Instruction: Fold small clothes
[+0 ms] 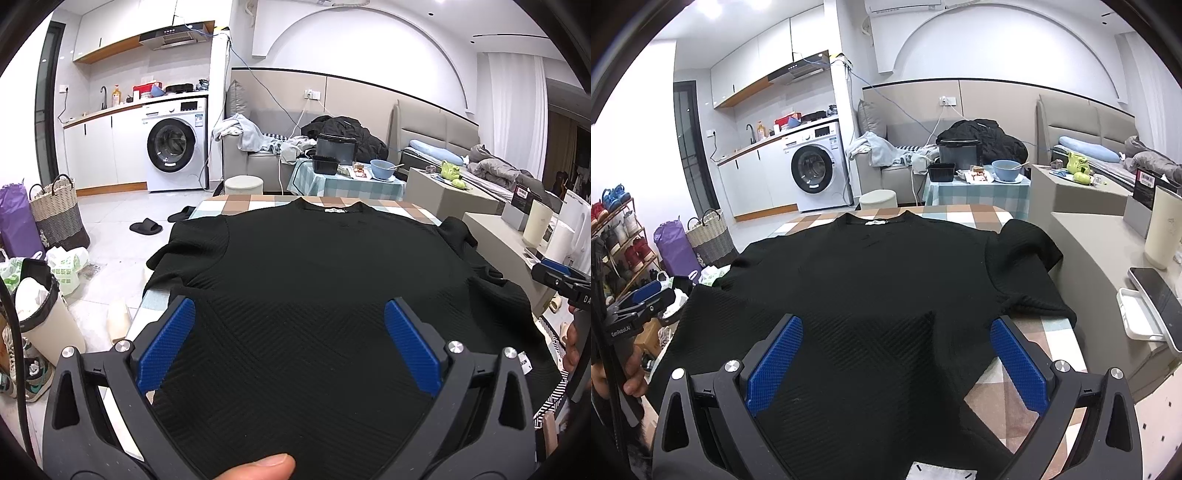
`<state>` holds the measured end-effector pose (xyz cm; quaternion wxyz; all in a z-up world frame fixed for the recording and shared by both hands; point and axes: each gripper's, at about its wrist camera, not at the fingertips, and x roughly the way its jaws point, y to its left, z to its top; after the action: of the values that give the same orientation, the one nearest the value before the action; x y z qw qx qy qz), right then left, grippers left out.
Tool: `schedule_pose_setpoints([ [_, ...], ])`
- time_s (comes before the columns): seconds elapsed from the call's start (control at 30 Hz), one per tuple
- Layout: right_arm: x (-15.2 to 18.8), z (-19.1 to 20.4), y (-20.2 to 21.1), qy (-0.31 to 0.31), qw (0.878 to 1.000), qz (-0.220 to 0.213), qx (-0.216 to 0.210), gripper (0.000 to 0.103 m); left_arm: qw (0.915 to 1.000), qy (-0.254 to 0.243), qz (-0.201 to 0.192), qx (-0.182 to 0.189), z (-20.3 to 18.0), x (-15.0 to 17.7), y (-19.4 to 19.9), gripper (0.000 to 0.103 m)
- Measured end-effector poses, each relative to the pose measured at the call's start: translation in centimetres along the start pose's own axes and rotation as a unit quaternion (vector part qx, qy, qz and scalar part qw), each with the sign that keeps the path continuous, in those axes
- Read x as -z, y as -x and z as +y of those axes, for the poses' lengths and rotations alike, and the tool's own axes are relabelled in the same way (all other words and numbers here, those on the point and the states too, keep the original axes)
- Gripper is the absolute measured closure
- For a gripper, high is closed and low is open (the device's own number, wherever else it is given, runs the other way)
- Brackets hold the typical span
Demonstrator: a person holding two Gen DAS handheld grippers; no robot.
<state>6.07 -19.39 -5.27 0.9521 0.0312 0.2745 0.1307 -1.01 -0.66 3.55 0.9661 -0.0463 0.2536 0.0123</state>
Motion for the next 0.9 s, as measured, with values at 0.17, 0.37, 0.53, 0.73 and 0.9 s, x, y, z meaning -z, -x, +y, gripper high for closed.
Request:
schedule_pose_setpoints([
  [0.17,0.0,0.1,0.2,0.000,1.000,-0.001,0.004,0.000,1.0000,-0.001,0.000,0.003,-0.2,-0.1,0.2,0.001],
  [0.37,-0.2,0.3,0.4,0.008,1.000,0.006,0.009,0.000,1.0000,0.007,-0.004,0.002,-0.4,-0.3,1.1,0.001],
  [0.53,-0.3,0.0,0.6,-0.005,1.000,0.002,0.013,0.000,0.9998,0.010,-0.016,0.005,0.2,-0.5,1.9,0.001],
  [0.73,-0.7,-0.8,1.2,-0.019,0.999,-0.016,0.025,0.000,0.9998,0.019,-0.006,-0.003,0.7,-0.6,1.4,0.001],
  [0.9,-0.7,-1.8,1.1,-0.040,0.999,-0.022,0.015,0.000,0.9997,0.020,0.007,-0.007,1.3,-0.6,0.0,0.001],
])
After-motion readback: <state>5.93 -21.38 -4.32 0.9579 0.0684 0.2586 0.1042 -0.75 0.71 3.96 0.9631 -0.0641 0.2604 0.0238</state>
